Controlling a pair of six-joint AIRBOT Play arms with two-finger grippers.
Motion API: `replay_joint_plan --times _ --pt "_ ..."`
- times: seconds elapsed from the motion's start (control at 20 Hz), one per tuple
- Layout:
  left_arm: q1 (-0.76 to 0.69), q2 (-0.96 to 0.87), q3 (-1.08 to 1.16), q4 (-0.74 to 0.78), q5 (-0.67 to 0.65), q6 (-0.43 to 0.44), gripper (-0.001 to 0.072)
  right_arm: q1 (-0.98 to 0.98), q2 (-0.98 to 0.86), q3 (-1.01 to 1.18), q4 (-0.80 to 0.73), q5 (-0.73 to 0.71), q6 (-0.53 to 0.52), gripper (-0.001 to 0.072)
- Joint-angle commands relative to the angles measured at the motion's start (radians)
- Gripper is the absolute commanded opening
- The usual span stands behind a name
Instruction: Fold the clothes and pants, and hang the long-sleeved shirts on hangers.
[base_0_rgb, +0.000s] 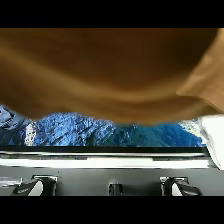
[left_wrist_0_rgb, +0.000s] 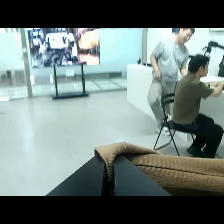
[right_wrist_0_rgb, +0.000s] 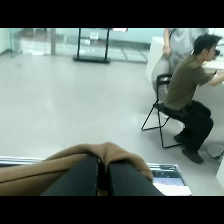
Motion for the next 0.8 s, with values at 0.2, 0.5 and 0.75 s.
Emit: replay_joint_plan --times 0.2,0.5,0.75 --pt "-0.011 -0.109 -0.117 0.005 -0.332 -0.105 0.0022 0.001 -0.152 -0.091 -0.012 0.477 0.101 0.0041" --pt "-0.094 -0.365 -0.706 0.069 -0.153 -0.086 0.0022 0.003 -0.454 -0.787 0.181 0.351 0.127 0.0039" --pt "-0.095 -0.680 -0.787 -0.020 0.061 -0.086 0.0023 0.061 -0.821 -0.751 0.318 0.045 0.076 0.0040"
